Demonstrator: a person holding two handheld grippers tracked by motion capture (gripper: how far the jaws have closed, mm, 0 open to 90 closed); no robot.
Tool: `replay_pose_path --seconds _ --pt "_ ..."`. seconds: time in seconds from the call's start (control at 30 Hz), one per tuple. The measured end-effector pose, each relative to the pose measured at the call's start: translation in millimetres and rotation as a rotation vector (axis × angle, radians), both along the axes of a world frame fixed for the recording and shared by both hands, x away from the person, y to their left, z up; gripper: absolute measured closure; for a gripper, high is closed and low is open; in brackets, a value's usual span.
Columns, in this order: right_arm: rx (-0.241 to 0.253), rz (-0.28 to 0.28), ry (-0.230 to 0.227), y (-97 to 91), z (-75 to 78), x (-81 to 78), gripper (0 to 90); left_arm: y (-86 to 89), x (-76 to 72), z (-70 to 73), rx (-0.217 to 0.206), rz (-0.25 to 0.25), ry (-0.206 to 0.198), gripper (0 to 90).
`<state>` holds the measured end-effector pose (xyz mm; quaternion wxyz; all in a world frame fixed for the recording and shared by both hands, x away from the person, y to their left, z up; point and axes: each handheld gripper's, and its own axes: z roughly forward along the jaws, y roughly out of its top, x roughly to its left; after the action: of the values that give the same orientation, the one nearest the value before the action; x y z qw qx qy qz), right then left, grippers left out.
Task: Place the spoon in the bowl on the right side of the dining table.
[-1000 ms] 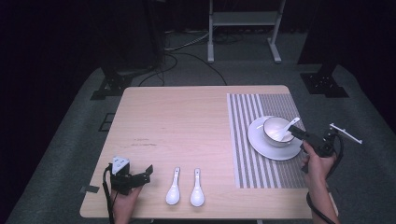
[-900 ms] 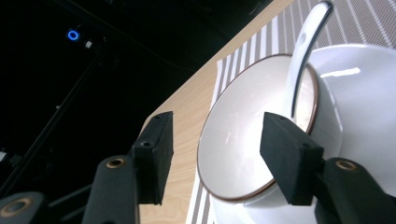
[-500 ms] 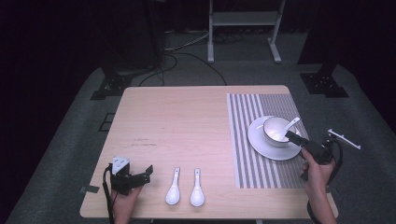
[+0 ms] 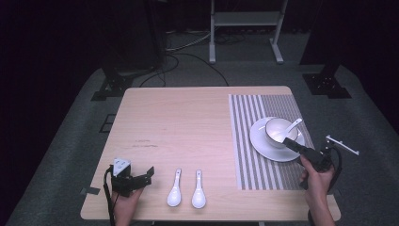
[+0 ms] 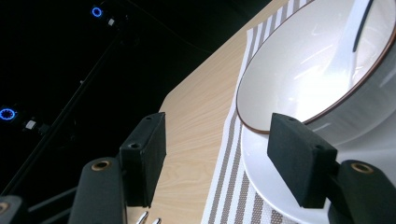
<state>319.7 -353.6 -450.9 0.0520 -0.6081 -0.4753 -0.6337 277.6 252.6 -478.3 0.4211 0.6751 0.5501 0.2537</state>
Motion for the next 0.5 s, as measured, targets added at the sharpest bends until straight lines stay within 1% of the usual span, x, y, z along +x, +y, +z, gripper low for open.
replay_pose_path --seconds 0.5 --pt "-0.016 0.034 -0.018 13.0 5.0 -8.0 35.9 0.0 -0.1 -0.1 -0.001 -0.001 -0.001 0.2"
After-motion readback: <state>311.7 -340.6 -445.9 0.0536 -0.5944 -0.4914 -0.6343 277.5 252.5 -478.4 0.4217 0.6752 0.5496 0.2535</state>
